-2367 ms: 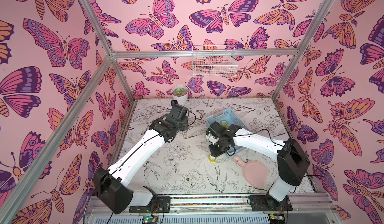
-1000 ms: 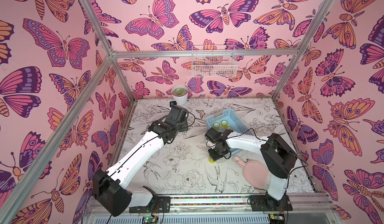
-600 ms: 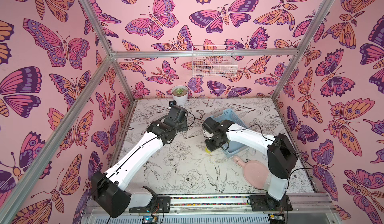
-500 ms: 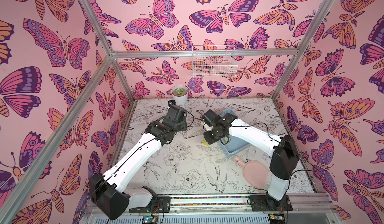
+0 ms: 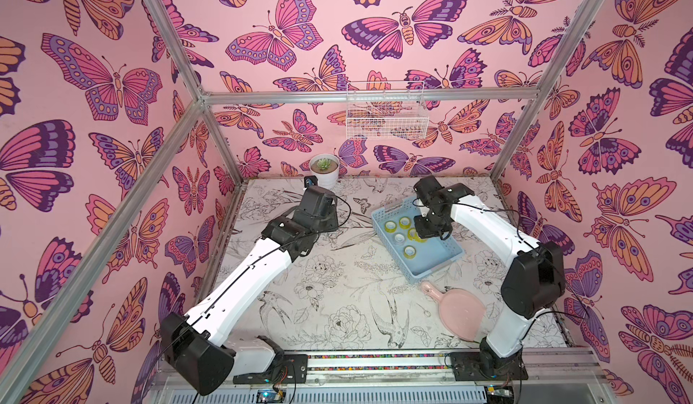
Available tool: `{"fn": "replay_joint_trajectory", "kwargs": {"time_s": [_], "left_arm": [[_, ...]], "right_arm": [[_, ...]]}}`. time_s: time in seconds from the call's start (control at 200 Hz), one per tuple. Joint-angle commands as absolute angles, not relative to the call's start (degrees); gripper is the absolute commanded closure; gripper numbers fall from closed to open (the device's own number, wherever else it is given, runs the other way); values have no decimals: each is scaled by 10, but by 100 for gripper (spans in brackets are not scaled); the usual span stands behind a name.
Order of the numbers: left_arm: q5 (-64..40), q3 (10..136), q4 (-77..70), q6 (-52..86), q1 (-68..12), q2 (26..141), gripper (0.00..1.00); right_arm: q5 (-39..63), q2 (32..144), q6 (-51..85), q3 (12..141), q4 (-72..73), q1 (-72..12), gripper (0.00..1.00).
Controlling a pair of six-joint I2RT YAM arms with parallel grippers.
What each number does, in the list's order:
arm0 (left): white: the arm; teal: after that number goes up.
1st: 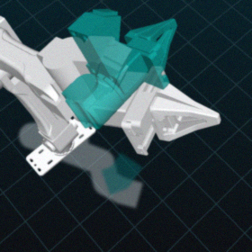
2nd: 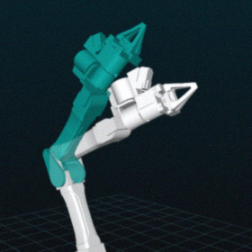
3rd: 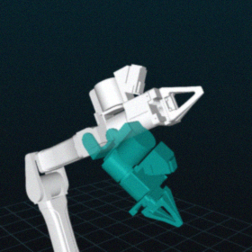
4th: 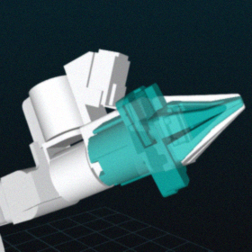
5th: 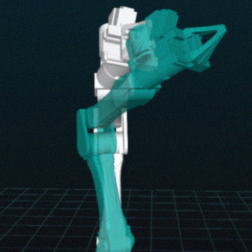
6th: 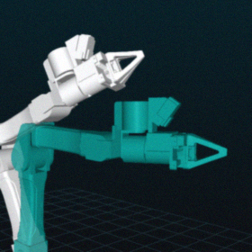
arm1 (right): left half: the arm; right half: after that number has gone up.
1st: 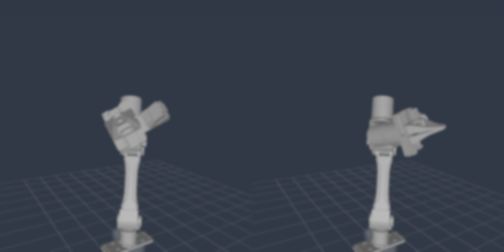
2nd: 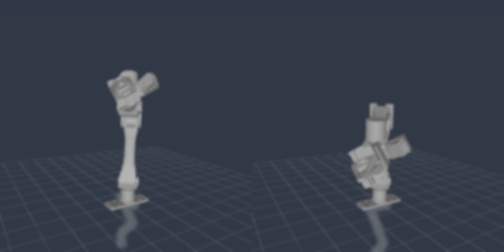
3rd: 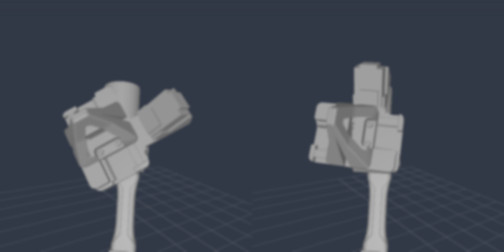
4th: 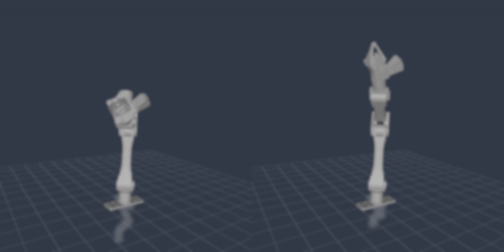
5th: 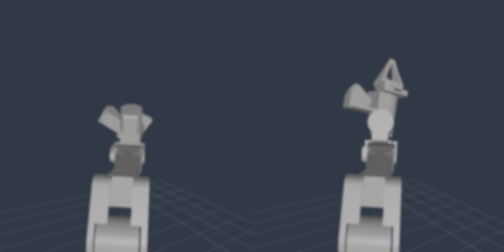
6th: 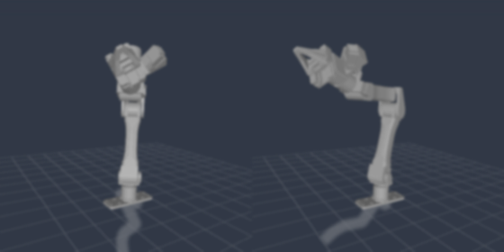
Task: Put the transparent tape into the storage box
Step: Place the tape in the storage box.
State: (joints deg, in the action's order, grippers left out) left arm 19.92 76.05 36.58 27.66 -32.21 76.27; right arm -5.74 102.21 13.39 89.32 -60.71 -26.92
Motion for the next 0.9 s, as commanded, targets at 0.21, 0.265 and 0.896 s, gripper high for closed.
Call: {"fn": "replay_joint_trajectory", "kwargs": {"time_s": [0.21, 0.265, 0.896], "left_arm": [[165, 781, 350, 266, -320, 806, 38], [164, 786, 350, 263, -320, 812, 37], [137, 819, 352, 236, -303, 857, 37]], "right_arm": [[-50, 1074, 137, 844, -529, -241, 100], [-52, 1083, 139, 837, -515, -239, 100], [-98, 1150, 146, 832, -478, -230, 100]]}}
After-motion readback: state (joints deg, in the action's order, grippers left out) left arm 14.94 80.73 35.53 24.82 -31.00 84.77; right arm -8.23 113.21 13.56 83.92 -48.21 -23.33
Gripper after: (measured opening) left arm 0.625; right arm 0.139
